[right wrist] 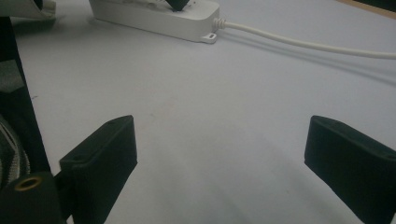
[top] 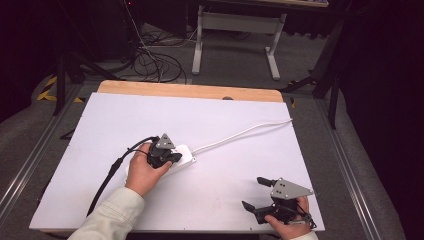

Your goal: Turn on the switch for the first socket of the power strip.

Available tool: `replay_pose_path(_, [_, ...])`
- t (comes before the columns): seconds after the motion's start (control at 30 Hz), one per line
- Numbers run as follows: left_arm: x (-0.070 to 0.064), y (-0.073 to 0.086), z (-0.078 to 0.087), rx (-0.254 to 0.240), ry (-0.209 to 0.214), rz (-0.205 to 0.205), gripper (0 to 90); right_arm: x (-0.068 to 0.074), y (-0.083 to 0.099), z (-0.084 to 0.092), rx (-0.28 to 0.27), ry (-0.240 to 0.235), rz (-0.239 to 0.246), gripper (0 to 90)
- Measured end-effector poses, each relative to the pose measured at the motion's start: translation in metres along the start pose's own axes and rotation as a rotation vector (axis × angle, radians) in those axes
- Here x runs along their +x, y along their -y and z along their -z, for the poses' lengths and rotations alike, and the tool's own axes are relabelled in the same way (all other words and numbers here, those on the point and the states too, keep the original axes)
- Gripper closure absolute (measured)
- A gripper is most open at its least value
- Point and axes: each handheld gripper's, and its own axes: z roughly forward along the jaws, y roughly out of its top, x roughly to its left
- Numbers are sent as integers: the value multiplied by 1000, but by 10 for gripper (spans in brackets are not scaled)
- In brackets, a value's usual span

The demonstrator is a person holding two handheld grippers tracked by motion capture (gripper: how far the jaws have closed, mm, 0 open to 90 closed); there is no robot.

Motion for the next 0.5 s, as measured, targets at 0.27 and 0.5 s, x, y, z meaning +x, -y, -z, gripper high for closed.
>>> replay_pose_path(0.27, [-4,-1,0,7,-29,-25,900,0,0,0,-1,-3,2,101])
replay_pose_path(0.5, [-5,-1,-1,18,-31,-32,900,0,0,0,1,-4,-1,101])
